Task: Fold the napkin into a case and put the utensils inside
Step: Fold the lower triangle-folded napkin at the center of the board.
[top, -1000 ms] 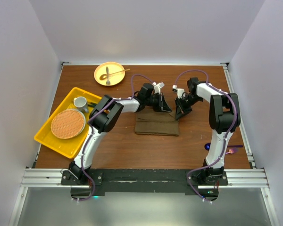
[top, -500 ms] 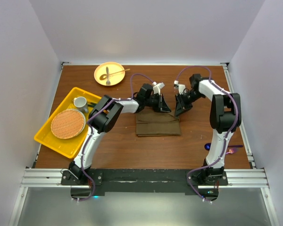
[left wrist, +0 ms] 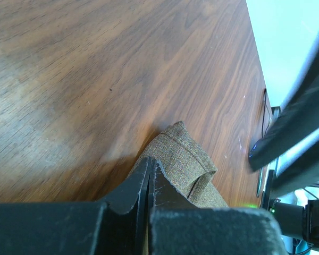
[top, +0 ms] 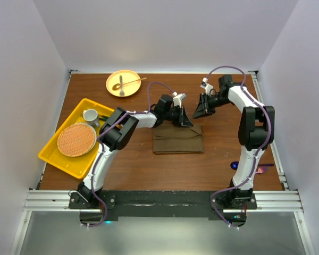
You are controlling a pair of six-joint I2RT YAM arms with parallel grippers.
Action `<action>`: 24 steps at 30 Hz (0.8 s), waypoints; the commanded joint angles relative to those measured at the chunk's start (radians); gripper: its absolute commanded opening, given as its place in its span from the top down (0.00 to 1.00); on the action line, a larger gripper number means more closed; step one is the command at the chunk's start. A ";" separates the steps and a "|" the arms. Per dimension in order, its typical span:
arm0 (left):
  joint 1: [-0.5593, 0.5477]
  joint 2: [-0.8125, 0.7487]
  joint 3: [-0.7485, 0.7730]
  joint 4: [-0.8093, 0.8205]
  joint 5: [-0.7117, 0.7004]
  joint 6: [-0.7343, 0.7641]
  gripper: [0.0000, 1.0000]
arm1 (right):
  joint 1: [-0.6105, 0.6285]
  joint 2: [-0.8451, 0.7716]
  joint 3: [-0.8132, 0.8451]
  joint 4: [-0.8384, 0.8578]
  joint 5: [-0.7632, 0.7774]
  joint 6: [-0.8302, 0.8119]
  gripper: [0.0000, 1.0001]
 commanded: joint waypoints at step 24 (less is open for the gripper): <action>0.142 -0.257 -0.360 0.217 0.268 -0.100 0.71 | -0.042 0.154 -0.264 0.200 0.263 0.178 0.91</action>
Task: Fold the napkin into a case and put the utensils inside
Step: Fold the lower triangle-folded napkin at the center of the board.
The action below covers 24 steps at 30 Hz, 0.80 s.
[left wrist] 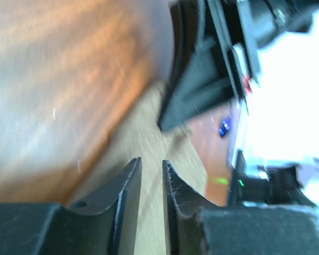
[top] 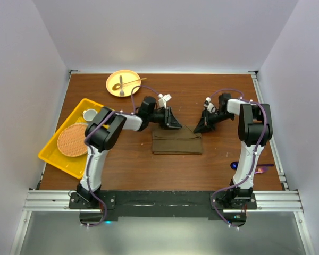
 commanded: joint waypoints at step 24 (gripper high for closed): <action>-0.038 -0.129 -0.025 -0.149 0.137 0.242 0.78 | 0.033 0.018 0.067 -0.045 0.268 -0.174 0.90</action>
